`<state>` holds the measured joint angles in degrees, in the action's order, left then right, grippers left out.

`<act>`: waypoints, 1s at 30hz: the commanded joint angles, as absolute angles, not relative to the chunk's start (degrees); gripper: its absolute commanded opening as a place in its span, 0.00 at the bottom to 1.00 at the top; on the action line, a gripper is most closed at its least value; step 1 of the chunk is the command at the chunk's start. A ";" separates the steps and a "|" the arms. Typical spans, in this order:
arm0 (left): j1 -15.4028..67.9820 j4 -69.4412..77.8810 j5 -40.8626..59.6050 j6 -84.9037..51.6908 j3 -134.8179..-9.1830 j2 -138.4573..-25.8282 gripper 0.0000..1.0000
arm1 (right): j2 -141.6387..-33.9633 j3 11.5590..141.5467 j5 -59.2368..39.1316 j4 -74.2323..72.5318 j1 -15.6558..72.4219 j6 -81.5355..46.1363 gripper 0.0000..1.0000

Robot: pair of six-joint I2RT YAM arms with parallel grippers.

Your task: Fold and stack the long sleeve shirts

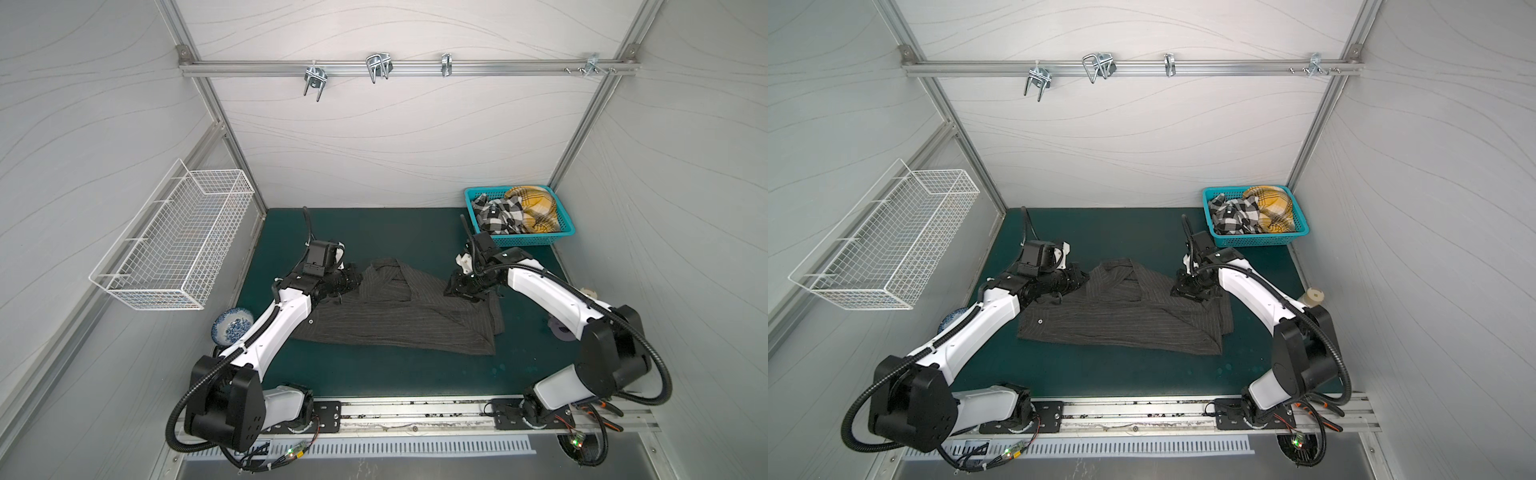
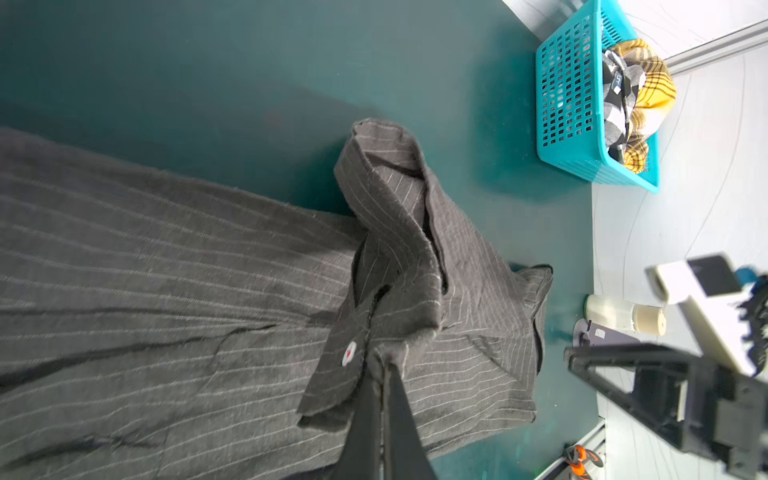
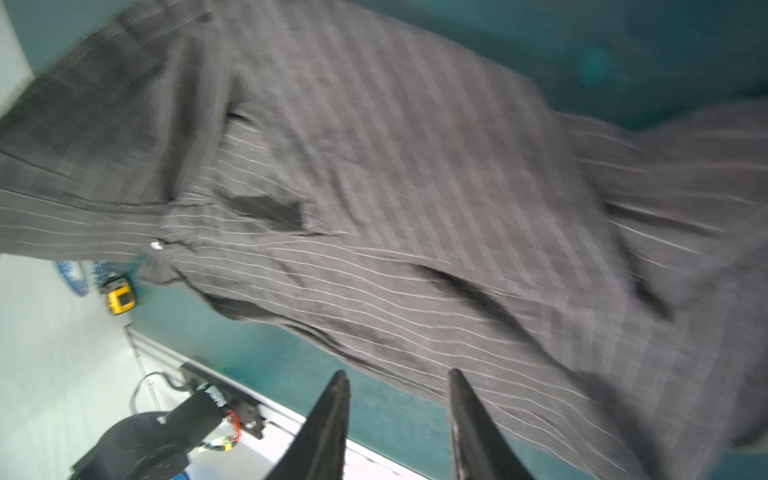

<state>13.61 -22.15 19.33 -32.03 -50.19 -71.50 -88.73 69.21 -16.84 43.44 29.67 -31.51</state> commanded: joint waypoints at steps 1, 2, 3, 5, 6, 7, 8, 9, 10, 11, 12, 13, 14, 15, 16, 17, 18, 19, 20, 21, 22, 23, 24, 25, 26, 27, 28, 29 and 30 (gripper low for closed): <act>13.62 -18.77 22.17 -30.53 -47.95 -70.89 0.00 | -92.28 74.55 -19.69 40.22 33.83 -29.77 0.49; 13.84 -18.50 22.73 -30.33 -47.21 -70.89 0.00 | -93.42 76.68 -20.34 39.72 35.31 -29.16 0.52; 14.16 -18.95 22.15 -30.24 -46.98 -70.88 0.00 | -94.54 78.38 -21.04 39.63 36.42 -28.90 0.53; 14.97 -18.53 21.49 -30.19 -45.71 -70.59 0.00 | -97.75 82.30 -21.60 40.15 38.28 -29.59 0.54; 15.38 -17.90 21.02 -30.38 -44.94 -70.15 0.00 | -99.00 83.79 -22.33 40.25 38.85 -30.50 0.54; 16.07 -17.32 20.23 -30.54 -44.08 -69.59 0.00 | -100.35 84.88 -23.51 39.62 39.31 -32.10 0.55; 16.75 -16.54 19.50 -30.67 -43.25 -68.91 0.00 | -101.62 85.51 -24.55 38.71 39.62 -34.15 0.55; 17.55 -16.34 18.44 -30.68 -42.73 -68.26 0.00 | -102.74 85.77 -25.94 37.80 39.84 -36.03 0.56; 18.61 -16.41 16.95 -30.30 -42.73 -67.82 0.00 | -104.06 86.06 -28.32 36.29 40.06 -38.24 0.56; 19.94 -16.90 15.37 -29.63 -42.91 -67.46 0.00 | -105.36 86.27 -30.21 34.83 40.40 -40.49 0.56; 21.15 -17.64 13.64 -28.86 -43.28 -67.25 0.00 | -106.23 86.50 -31.33 33.87 40.74 -42.19 0.57; 22.46 -18.37 11.71 -28.00 -43.69 -67.02 0.00 | -107.06 86.87 -32.37 32.89 41.30 -43.58 0.59; 23.91 -18.90 10.09 -27.22 -43.91 -66.86 0.00 | -107.99 87.36 -33.00 32.40 41.82 -45.12 0.62; 25.37 -19.53 8.30 -26.59 -44.24 -66.81 0.00 | -108.62 87.89 -33.27 32.43 42.29 -46.37 0.63; 26.80 -20.09 6.32 -25.93 -44.54 -66.69 0.00 | -109.46 88.32 -34.28 32.22 42.71 -47.46 0.63; 28.02 -20.57 4.70 -25.31 -44.69 -66.66 0.00 | -109.91 88.34 -35.00 31.76 43.11 -48.55 0.63; 28.94 -20.88 3.30 -24.94 -44.89 -66.60 0.00 | -110.14 88.26 -35.08 31.49 43.31 -49.51 0.63; 30.00 -21.27 1.65 -24.35 -45.17 -66.57 0.00 | -110.43 88.05 -35.21 31.42 43.42 -50.47 0.63; 30.93 -21.58 0.09 -23.73 -45.41 -66.57 0.00 | -110.64 87.92 -35.57 31.31 43.50 -51.32 0.63; 31.63 -21.70 -0.80 -23.27 -45.61 -66.56 0.00 | -110.86 87.80 -35.72 31.53 43.54 -51.78 0.61; 31.97 -21.70 -1.54 -22.91 -45.70 -66.65 0.00 | -111.09 87.57 -35.90 31.57 43.58 -52.28 0.60; 32.26 -21.86 -1.86 -22.62 -45.88 -66.83 0.00 | -111.21 87.38 -36.20 31.41 43.58 -52.53 0.60; 32.55 -22.02 -2.00 -22.19 -46.06 -67.06 0.00 | -111.39 87.21 -36.28 31.32 43.62 -52.77 0.59; 33.05 -22.33 -2.42 -21.78 -46.55 -67.42 0.00 | -111.67 87.35 -36.50 31.31 43.74 -52.90 0.59; 33.45 -22.52 -2.70 -21.50 -46.91 -67.51 0.00 | -112.23 87.52 -36.89 31.50 43.89 -53.06 0.59; 33.62 -22.35 -2.72 -21.45 -46.98 -67.48 0.00 | -112.77 87.98 -37.08 31.84 44.07 -53.08 0.58; 33.84 -21.95 -2.72 -21.45 -46.83 -67.17 0.00 | -113.82 88.50 -37.17 32.65 44.30 -53.09 0.56; 33.92 -21.30 -2.72 -21.49 -46.63 -66.70 0.00 | -114.87 89.13 -37.35 33.42 44.54 -53.00 0.54; 33.98 -20.80 -2.72 -21.53 -46.37 -66.17 0.00 | -115.71 89.52 -37.56 33.69 44.72 -53.00 0.51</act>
<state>33.39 -21.91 -0.69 -23.09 -44.27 -67.48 -112.77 87.99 -36.03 32.01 43.81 -51.51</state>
